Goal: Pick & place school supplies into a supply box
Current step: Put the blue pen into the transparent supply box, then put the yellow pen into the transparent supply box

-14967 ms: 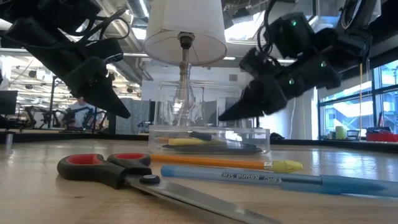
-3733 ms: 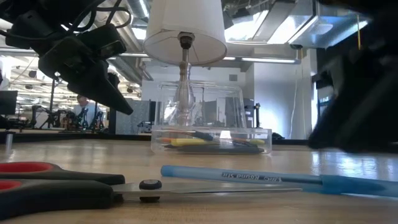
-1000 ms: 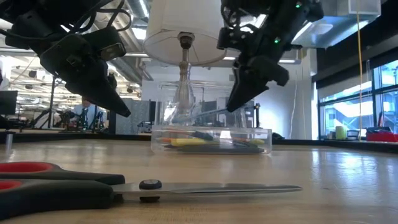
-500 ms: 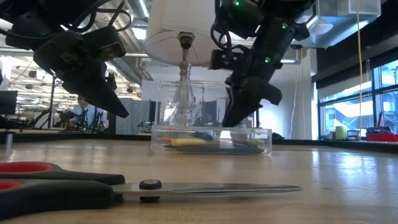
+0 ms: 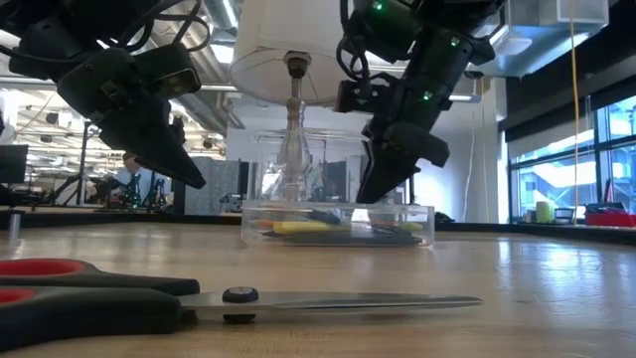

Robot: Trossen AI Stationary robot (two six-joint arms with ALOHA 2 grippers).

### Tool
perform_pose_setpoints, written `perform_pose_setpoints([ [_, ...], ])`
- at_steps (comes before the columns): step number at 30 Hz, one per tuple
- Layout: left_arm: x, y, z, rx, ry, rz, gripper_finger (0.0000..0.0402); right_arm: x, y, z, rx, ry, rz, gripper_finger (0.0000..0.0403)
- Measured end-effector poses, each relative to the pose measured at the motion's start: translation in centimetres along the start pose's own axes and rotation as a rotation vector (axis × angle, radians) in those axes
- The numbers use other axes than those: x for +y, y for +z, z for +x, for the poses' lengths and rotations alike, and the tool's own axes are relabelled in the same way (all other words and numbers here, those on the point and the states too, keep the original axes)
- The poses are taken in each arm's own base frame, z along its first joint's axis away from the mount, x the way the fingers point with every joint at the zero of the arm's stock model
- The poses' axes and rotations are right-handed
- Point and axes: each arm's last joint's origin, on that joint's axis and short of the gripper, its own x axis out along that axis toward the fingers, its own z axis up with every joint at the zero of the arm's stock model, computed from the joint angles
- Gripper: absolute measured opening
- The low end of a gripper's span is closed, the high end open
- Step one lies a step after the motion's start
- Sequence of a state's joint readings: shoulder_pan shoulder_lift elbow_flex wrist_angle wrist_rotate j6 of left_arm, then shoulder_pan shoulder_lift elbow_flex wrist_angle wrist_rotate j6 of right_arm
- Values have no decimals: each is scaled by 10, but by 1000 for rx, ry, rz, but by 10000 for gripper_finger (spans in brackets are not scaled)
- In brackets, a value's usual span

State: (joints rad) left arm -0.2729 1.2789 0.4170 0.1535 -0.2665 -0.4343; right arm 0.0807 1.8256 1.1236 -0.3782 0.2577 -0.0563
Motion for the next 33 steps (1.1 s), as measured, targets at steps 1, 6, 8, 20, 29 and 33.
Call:
perform_pose_setpoints([
  [1,0,0,0,0,0,0,143,0,0,0,0,0,0,70],
  [6,0,0,0,-3,-1,-1,143,0,0,0,0,-8,-4,110],
  [8,0,0,0,-5,-2,-1,143,-1,-1,0,13,-37,-21,123],
  [20,-24,20,-14,40,-60,80,143,21,-3,-57,-51,-11,-30,133],
  [29,-43,35,-52,276,235,-155,143,30,-43,-82,-107,-37,45,133],
  [33,-46,24,-61,376,289,-386,143,26,-56,-87,-170,-124,76,133],
])
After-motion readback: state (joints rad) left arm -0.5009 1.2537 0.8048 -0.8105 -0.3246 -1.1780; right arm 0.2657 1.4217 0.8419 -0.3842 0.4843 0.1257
